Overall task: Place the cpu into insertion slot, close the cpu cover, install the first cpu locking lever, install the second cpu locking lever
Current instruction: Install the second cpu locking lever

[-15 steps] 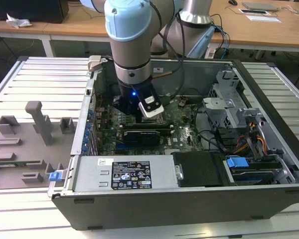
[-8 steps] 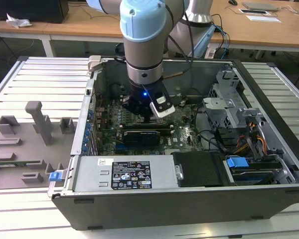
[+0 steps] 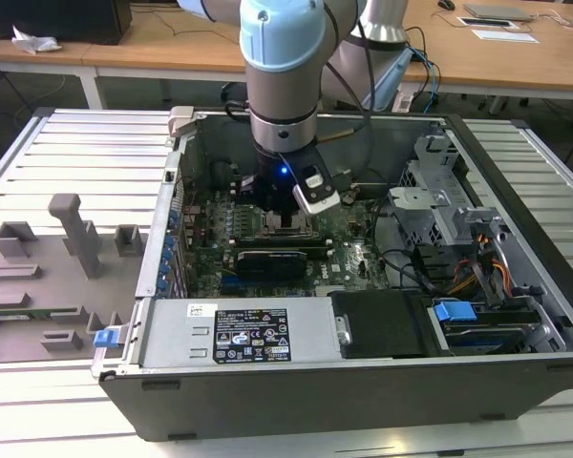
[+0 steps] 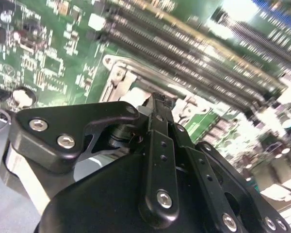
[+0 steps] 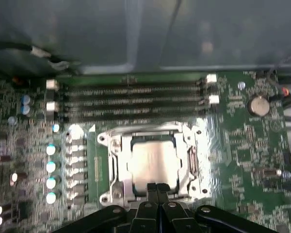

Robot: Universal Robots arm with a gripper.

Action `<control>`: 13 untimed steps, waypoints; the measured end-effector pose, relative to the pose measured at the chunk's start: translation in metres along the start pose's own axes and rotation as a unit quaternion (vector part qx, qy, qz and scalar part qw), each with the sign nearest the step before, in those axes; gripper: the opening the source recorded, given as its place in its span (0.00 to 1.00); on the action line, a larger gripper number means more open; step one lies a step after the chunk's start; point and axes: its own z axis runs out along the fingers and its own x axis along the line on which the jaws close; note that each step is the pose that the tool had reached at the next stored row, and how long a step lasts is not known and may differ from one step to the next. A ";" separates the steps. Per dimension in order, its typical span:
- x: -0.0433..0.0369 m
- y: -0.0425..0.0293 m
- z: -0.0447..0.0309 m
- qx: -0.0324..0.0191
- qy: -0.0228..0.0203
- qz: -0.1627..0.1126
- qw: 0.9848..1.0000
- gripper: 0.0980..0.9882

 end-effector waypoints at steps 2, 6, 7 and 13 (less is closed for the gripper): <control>0.0001 0.0038 0.0005 0.000 0.000 0.000 1.000 0.01; -0.0003 0.0139 -0.0099 0.006 0.000 -0.001 1.000 0.01; -0.0006 0.0150 -0.0130 0.008 0.000 -0.001 1.000 0.01; -0.0011 0.0169 -0.0194 0.014 -0.001 -0.001 1.000 0.01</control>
